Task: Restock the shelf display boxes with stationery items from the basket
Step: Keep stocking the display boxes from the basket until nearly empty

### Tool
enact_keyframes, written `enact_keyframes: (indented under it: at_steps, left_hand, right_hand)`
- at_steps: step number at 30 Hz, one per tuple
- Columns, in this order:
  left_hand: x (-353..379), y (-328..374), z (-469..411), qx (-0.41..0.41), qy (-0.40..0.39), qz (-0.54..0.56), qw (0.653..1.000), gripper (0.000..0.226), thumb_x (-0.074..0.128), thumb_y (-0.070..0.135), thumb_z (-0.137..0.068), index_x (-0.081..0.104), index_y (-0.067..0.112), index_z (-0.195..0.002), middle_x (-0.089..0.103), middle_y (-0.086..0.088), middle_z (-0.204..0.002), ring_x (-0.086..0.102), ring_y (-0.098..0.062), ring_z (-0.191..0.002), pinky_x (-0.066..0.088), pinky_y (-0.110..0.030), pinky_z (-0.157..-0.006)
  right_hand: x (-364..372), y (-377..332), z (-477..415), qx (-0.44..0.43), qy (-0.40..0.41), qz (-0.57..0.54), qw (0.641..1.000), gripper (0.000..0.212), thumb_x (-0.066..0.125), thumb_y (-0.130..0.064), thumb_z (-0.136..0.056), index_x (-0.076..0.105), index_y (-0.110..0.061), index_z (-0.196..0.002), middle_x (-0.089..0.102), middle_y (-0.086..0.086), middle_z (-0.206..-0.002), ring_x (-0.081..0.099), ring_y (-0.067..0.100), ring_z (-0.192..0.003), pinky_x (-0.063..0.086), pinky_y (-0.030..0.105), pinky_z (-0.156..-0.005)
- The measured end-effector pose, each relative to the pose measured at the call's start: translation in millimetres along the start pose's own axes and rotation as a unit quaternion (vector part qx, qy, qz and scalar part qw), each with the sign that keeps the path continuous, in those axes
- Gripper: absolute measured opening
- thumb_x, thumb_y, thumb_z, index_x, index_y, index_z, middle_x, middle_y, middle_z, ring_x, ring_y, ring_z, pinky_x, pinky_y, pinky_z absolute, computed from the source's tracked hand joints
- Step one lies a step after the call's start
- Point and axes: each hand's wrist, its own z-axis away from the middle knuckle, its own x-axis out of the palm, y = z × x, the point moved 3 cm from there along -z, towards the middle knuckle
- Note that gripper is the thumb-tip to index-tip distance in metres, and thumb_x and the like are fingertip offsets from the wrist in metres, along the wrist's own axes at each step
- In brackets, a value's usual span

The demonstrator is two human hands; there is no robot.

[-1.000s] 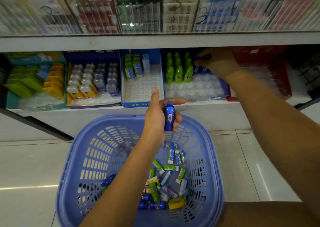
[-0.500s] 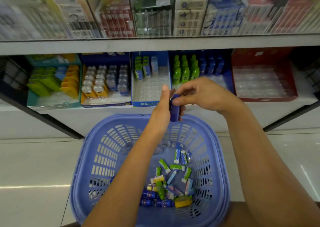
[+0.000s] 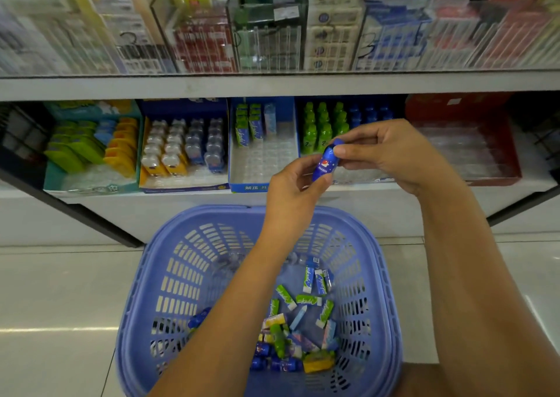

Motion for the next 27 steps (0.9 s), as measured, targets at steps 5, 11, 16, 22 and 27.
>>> enact_keyframes:
  at_steps: [5, 11, 16, 22, 27]
  left_hand:
    - [18.7, 0.8, -15.3, 0.044, 0.058, -0.028, 0.997, 0.031, 0.072, 0.006, -0.081, 0.062, 0.017, -0.107, 0.067, 0.009, -0.098, 0.065, 0.001, -0.087, 0.055, -0.019, -0.079]
    - [36.4, -16.0, -25.4, 0.085, -0.051, -0.306, 0.947, 0.056, 0.061, 0.026, -0.091, 0.041, 0.012, -0.142, 0.045, -0.004, -0.144, 0.042, -0.016, -0.131, 0.035, -0.019, -0.103]
    - [32.8, -49.8, -14.7, 0.125, -0.143, -0.521, 0.832, 0.065, 0.046, 0.034, -0.098, 0.016, 0.011, -0.151, 0.015, -0.004, -0.159, 0.008, -0.018, -0.147, -0.004, -0.024, -0.117]
    - [30.8, -55.6, -16.3, 0.152, -0.144, -0.529, 0.823, 0.066, 0.046, 0.032, -0.098, 0.012, 0.012, -0.152, 0.013, -0.004, -0.16, 0.007, -0.017, -0.148, -0.008, -0.022, -0.116]
    - [31.0, -57.5, -16.9, 0.151, -0.147, -0.528, 0.823, 0.067, 0.046, 0.028, -0.098, 0.01, 0.012, -0.152, 0.011, -0.003, -0.16, 0.005, -0.017, -0.148, -0.009, -0.021, -0.115]
  right_hand:
    - [-10.4, 0.4, -2.4, 0.003, 0.075, -0.028, 0.997, 0.012, 0.074, -0.01, -0.077, 0.07, -0.012, -0.088, 0.072, 0.007, -0.085, 0.072, 0.011, -0.074, 0.058, 0.019, -0.068]
    - [-41.9, 6.9, -16.2, -0.065, 0.22, 0.05, 0.972, 0.022, 0.072, -0.007, -0.08, 0.069, -0.008, -0.101, 0.069, 0.008, -0.092, 0.067, 0.012, -0.077, 0.055, 0.018, -0.076]
    - [-62.1, 25.8, -44.4, -0.07, 0.249, 0.225, 0.94, 0.028, 0.071, -0.013, -0.081, 0.07, -0.005, -0.108, 0.066, 0.001, -0.105, 0.061, 0.011, -0.091, 0.038, -0.003, -0.076]
    - [-64.0, 47.9, -70.6, -0.041, 0.218, 0.234, 0.947, 0.034, 0.073, -0.015, -0.08, 0.068, -0.007, -0.113, 0.065, 0.011, -0.12, 0.06, 0.019, -0.11, 0.039, 0.01, -0.089]
    - [-60.0, 48.5, -76.0, -0.054, 0.176, 0.32, 0.929, 0.032, 0.072, -0.02, -0.081, 0.07, -0.009, -0.111, 0.067, 0.011, -0.116, 0.062, 0.022, -0.106, 0.041, 0.017, -0.092]
